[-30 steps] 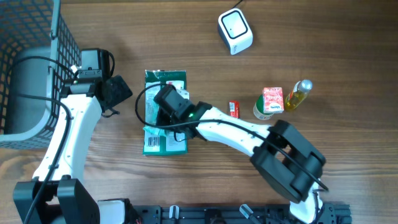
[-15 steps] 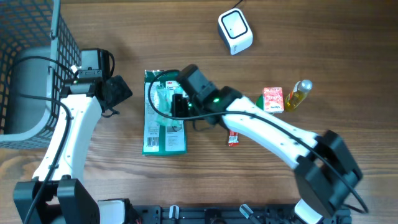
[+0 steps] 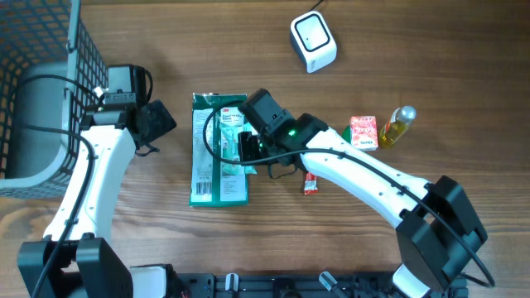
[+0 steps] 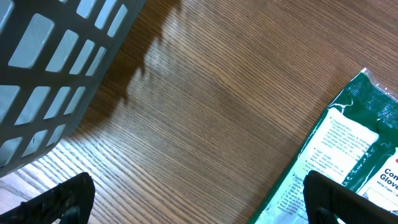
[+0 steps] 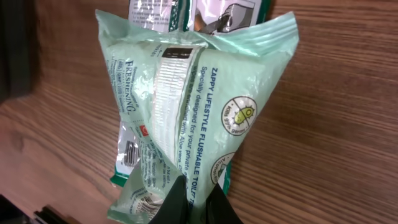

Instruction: Scan the item barcode

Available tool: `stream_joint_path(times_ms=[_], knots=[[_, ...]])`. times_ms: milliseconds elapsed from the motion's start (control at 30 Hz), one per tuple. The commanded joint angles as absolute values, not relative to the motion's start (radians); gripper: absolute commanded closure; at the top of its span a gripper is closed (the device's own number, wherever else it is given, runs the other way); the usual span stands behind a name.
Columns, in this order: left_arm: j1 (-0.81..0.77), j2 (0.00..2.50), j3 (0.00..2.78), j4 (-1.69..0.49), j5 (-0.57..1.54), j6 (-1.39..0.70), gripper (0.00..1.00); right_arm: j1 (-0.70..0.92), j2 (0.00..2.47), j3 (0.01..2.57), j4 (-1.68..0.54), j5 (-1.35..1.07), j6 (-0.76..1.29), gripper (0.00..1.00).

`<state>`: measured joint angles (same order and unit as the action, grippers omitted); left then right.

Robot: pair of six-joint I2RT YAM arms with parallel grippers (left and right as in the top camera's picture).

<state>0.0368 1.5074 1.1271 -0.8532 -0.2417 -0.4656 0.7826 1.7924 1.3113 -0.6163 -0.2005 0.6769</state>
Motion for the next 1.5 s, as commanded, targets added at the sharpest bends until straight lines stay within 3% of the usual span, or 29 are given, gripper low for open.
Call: stream_joint_path(times_ms=[0,167,333,500,1100,1300,1467], knots=[[0.041,1.514,1.132,-0.853,-0.244,-0.476,0.0,0.784,1.797,1.314,-0.645,-0.183,0.718,0.96],[0.041,1.514,1.132,-0.853,-0.244,-0.476,0.0,0.784,1.797,1.314,-0.736,-0.183,0.743,0.96],[0.04,1.514,1.132,-0.853,-0.244,-0.476,0.0,0.791,1.797,1.314,-0.754,-0.181,0.981,0.96],[0.04,1.514,1.132,-0.853,-0.244,-0.475,0.0,0.809,1.797,1.314,-0.754,-0.18,1.071,0.96],[0.04,1.514,1.132,-0.788,-0.235,-0.479,0.0,0.904,1.797,1.314,-0.748,-0.101,1.154,0.96],[0.04,1.514,1.132,-0.817,0.187,-0.479,0.0,0.904,1.797,1.314,-0.741,-0.041,1.151,0.96],[0.041,1.514,1.132,-0.805,0.208,-0.478,0.0,0.904,1.798,1.314,-0.719,-0.044,1.151,0.96]])
